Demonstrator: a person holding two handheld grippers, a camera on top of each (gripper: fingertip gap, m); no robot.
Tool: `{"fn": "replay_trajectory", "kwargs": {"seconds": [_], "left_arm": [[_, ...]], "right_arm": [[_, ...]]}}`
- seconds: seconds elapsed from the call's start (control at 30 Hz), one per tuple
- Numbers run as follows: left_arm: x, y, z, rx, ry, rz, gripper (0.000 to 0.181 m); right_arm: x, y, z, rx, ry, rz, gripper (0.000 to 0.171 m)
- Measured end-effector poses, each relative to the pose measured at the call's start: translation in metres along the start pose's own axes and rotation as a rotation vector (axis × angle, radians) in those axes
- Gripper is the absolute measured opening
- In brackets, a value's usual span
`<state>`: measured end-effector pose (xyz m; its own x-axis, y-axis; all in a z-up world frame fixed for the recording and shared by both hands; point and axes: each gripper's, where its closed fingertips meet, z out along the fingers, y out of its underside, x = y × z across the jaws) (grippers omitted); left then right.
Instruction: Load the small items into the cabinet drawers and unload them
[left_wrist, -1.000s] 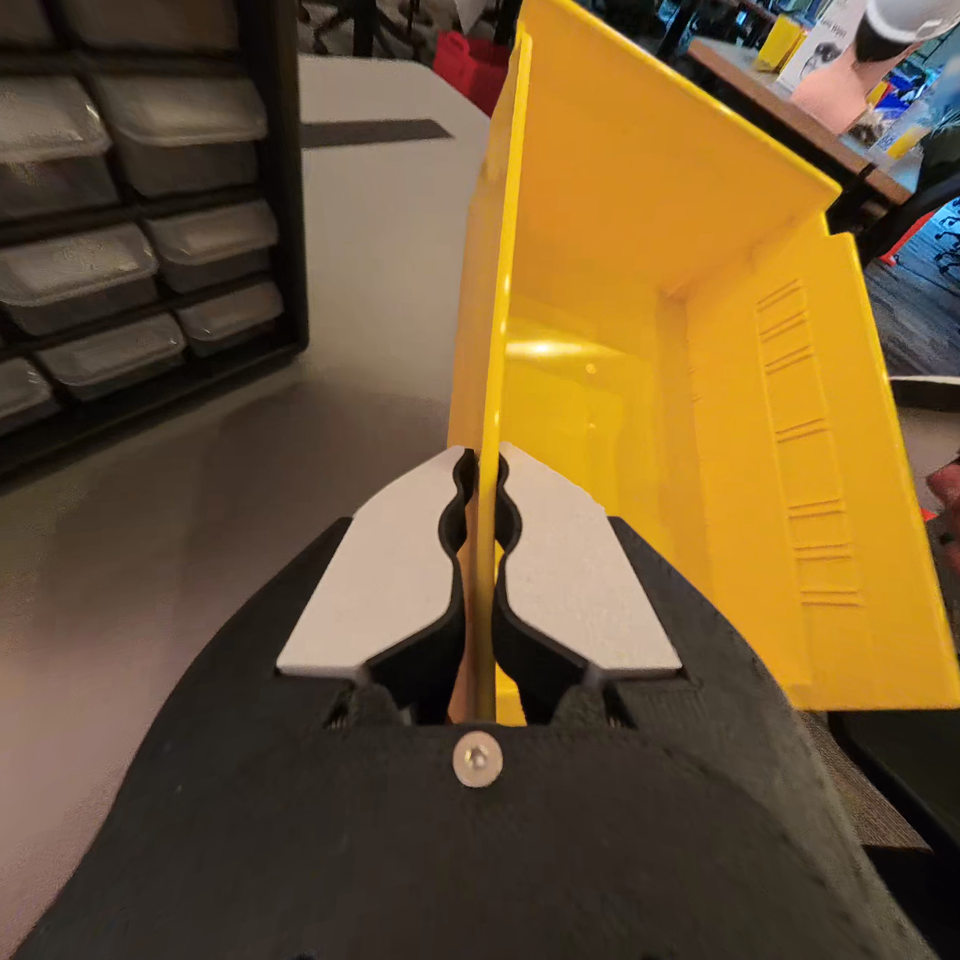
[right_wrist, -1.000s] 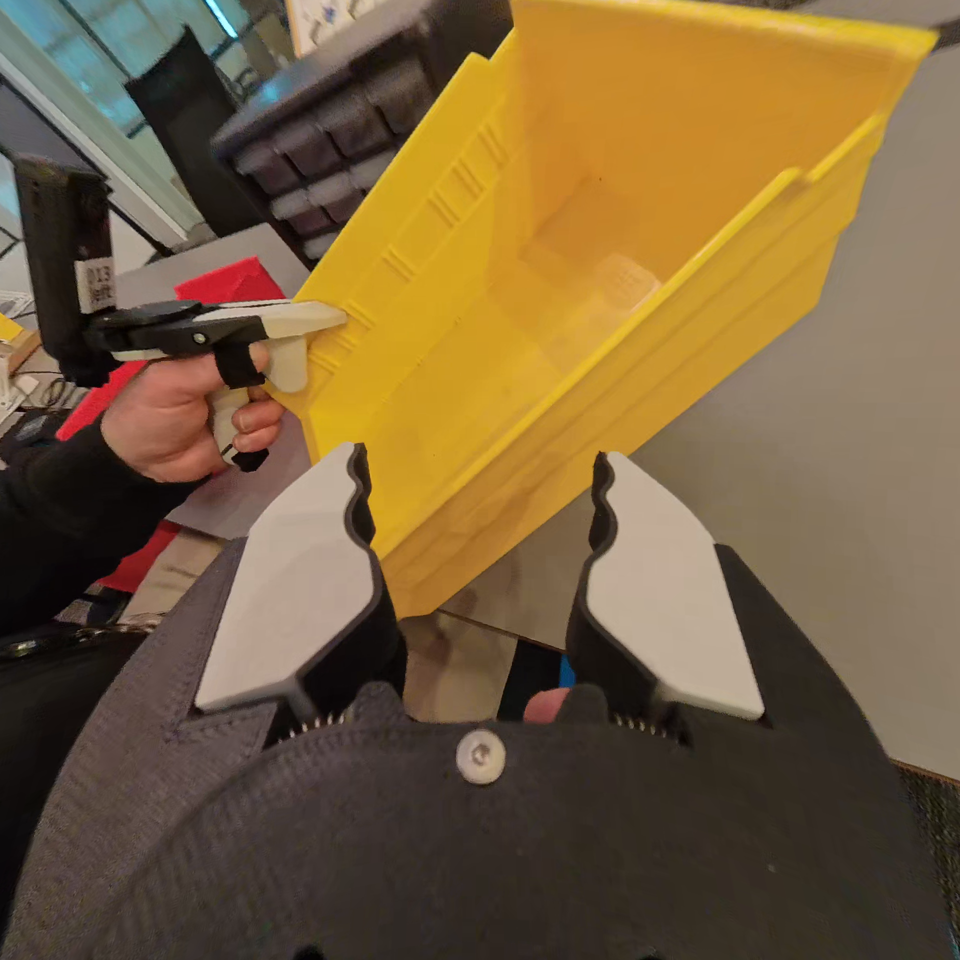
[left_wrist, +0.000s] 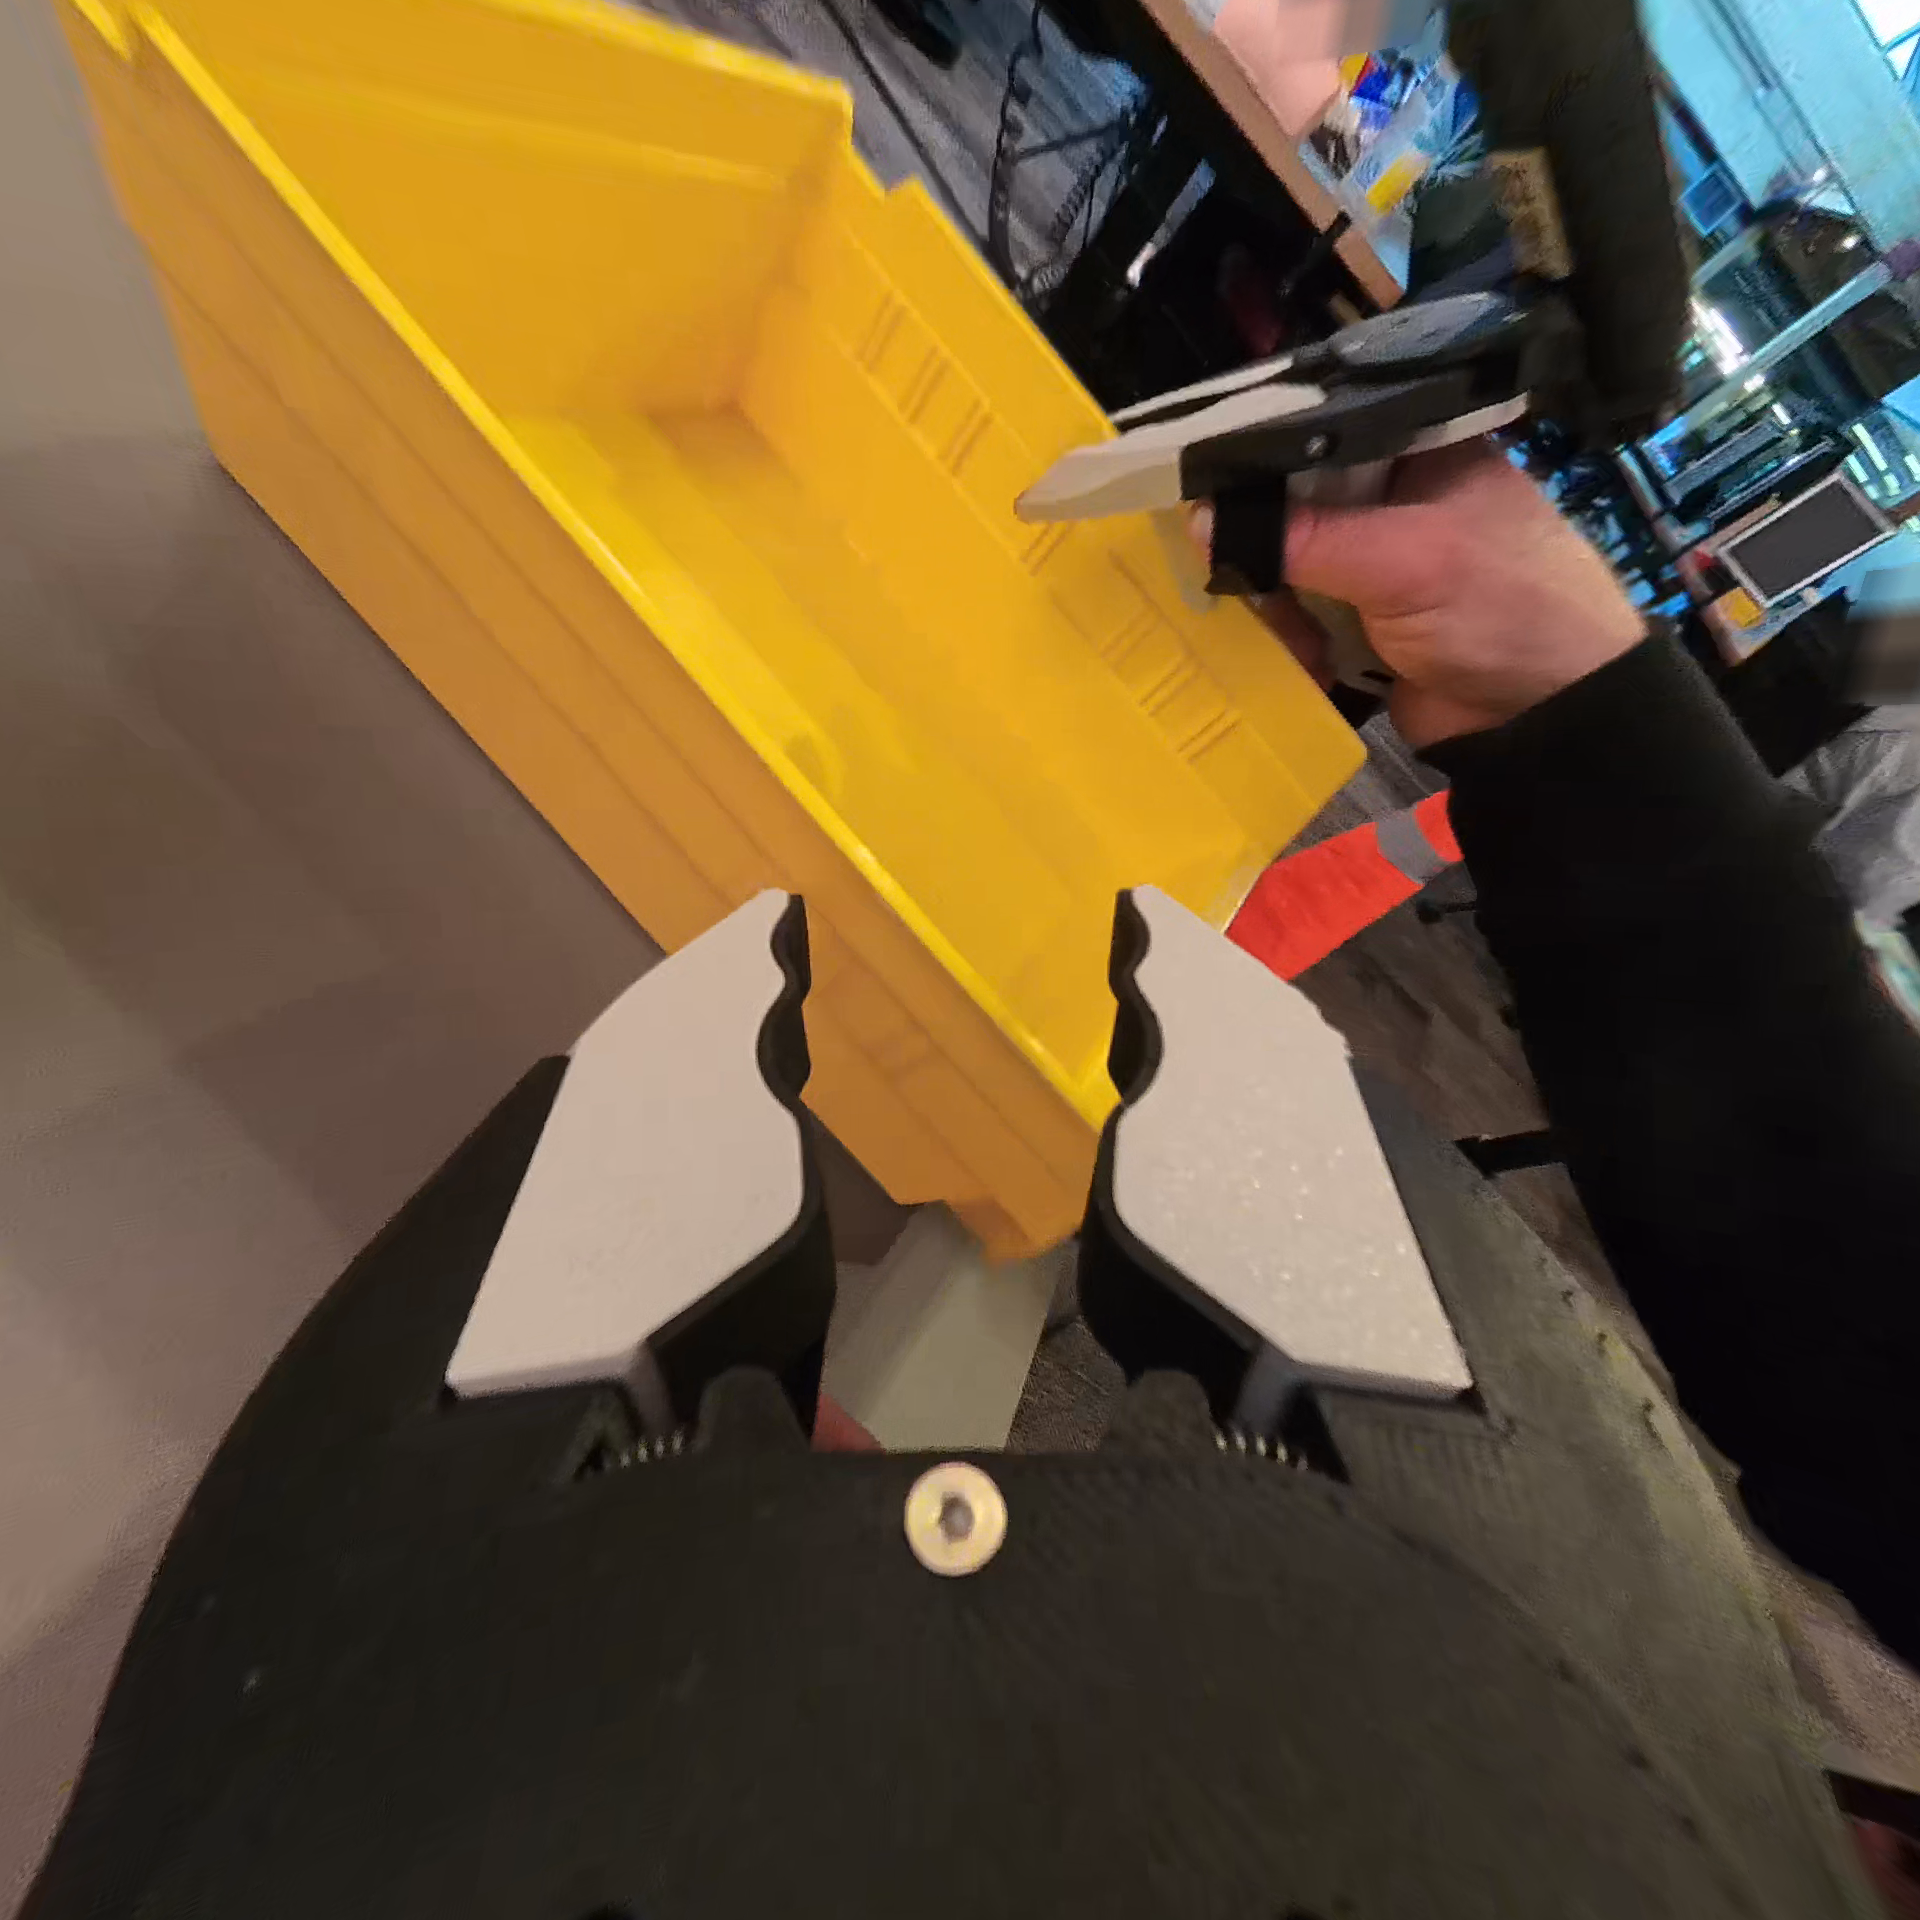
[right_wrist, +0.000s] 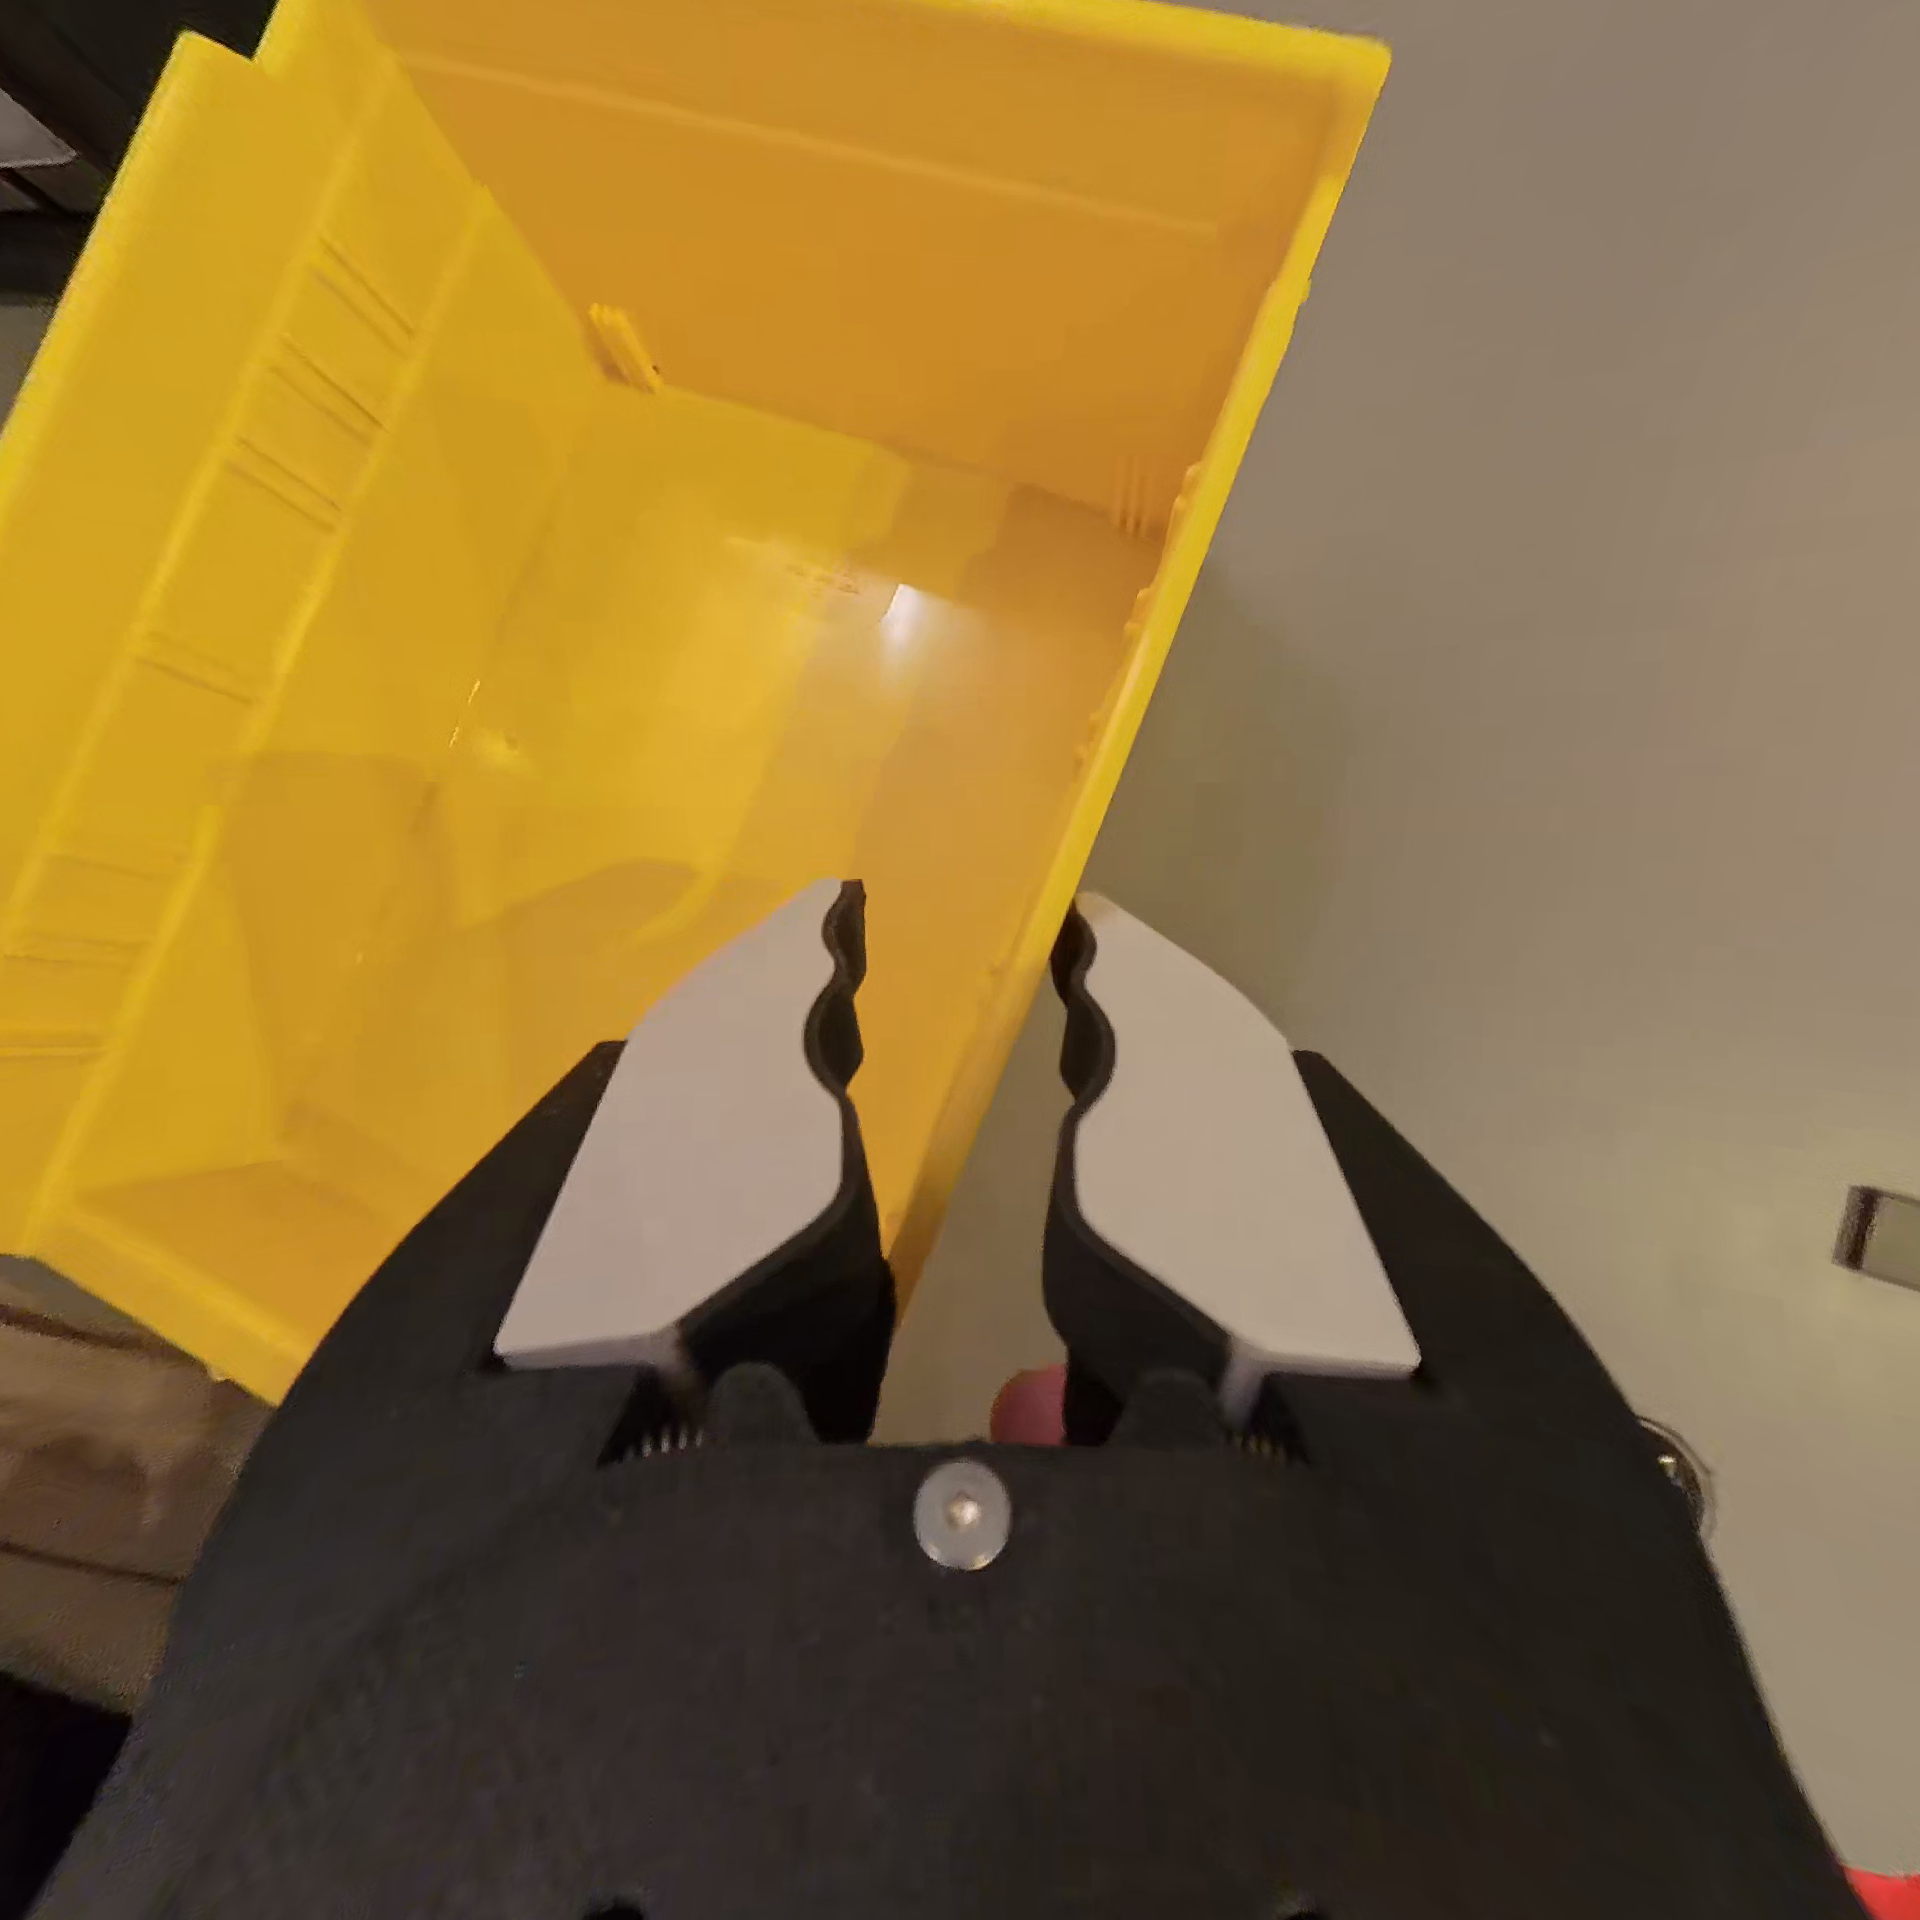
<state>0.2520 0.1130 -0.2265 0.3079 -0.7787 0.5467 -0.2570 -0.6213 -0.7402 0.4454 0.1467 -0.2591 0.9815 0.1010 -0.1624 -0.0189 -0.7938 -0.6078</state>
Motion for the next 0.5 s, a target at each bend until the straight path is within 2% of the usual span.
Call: {"fn": "replay_trajectory", "kwargs": {"seconds": [0.1,0.2,0.3,0.37,0.43,0.5], "left_arm": [[0.005,-0.014,-0.050,0.034,-0.021,0.096,0.052],[-0.014,-0.031,-0.134,0.103,-0.172,0.256,0.048],[-0.070,-0.043,-0.243,0.126,-0.473,0.362,0.049],[-0.111,-0.046,-0.326,0.139,-0.705,0.376,0.049],[-0.160,-0.031,-0.411,0.066,-0.997,0.383,0.052],[-0.195,0.000,-0.472,0.001,-1.125,0.279,0.052]], "right_arm": [[0.003,-0.005,-0.003,0.018,0.037,-0.036,0.036],[0.005,-0.009,-0.013,0.045,0.075,-0.049,0.040],[0.008,-0.006,-0.020,0.021,0.126,-0.082,0.039],[0.009,-0.003,-0.024,0.015,0.157,-0.113,0.033],[0.009,0.003,-0.023,-0.004,0.165,-0.133,0.027],[0.010,0.008,-0.021,-0.015,0.175,-0.141,0.017]]}}
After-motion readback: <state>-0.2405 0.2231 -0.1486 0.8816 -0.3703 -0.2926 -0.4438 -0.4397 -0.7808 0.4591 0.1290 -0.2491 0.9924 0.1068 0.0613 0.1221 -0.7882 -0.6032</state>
